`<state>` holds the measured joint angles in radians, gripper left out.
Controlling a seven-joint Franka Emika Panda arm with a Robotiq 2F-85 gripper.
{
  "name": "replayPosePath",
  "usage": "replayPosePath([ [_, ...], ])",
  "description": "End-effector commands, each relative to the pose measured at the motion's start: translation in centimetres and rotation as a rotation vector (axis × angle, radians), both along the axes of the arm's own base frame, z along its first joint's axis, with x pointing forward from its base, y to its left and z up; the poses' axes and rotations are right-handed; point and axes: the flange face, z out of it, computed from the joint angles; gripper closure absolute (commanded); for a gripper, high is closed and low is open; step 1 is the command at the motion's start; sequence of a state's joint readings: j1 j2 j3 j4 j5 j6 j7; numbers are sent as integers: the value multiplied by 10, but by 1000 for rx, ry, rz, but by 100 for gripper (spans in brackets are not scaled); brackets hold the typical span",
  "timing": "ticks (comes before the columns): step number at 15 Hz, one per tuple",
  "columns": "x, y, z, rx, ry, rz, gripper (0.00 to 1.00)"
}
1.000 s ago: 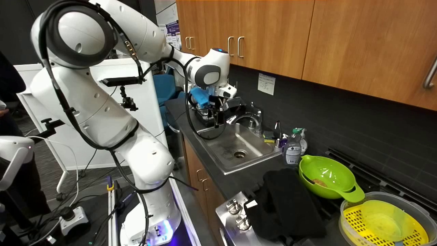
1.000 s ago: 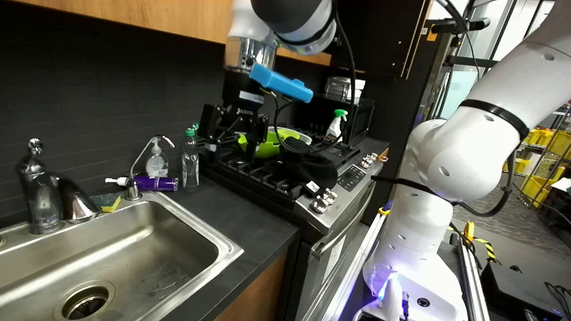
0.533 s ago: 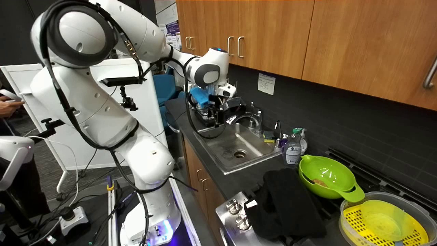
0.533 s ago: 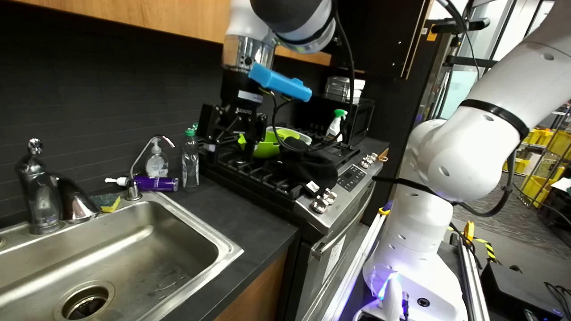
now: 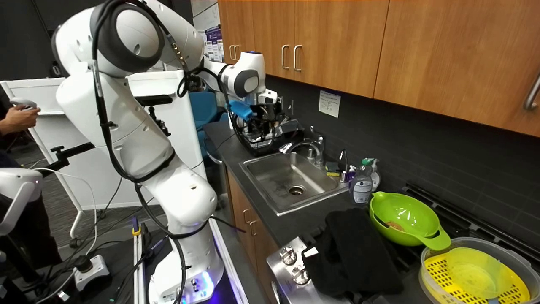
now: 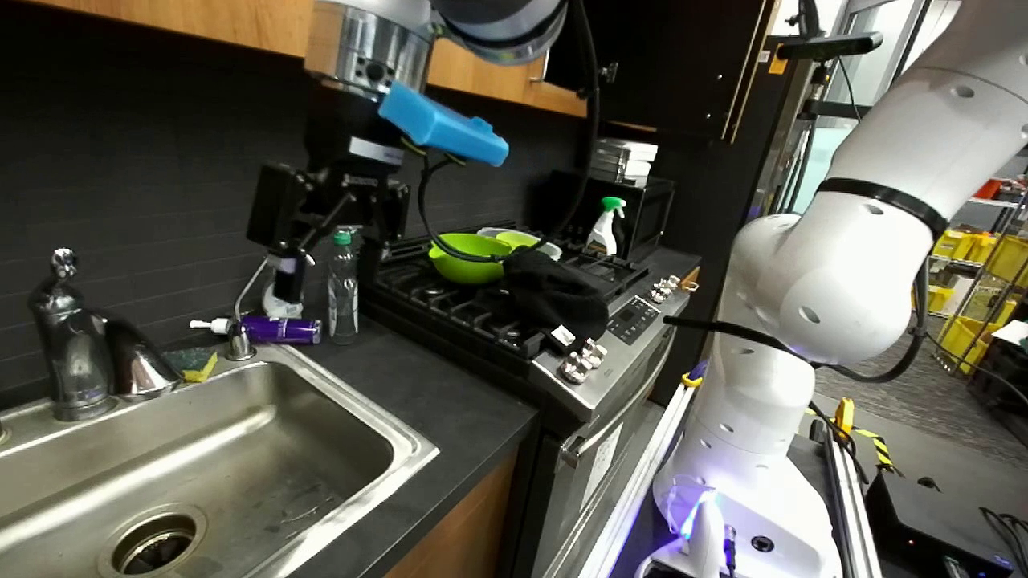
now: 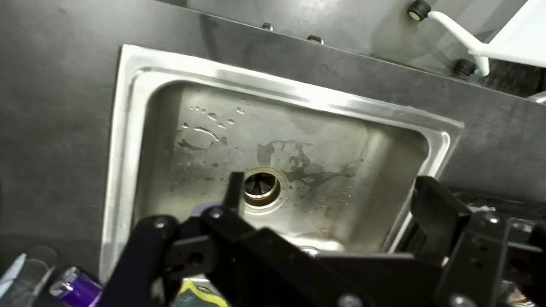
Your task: Lift the faucet handle upwards and then push it downwards
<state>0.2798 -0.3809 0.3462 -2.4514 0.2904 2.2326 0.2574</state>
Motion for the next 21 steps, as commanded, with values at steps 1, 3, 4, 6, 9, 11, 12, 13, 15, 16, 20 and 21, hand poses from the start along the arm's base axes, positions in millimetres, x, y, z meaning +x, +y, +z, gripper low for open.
replayPosePath([
  [1,3,45,12,24,-64,123,0],
  [3,9,59,18,48,-115,161,0],
  [4,16,61,18,52,-141,160,0],
  [6,40,56,19,54,-265,60,0],
  [9,75,42,15,103,-373,-80,0],
  [11,89,31,11,116,-450,-163,0],
  [12,95,25,12,119,-487,-204,0],
  [13,100,19,13,118,-515,-239,0],
  [15,104,17,11,113,-548,-290,0],
  [16,105,18,8,109,-554,-309,0],
  [20,102,32,-7,95,-544,-344,0],
  [21,99,38,-13,97,-534,-345,0],
])
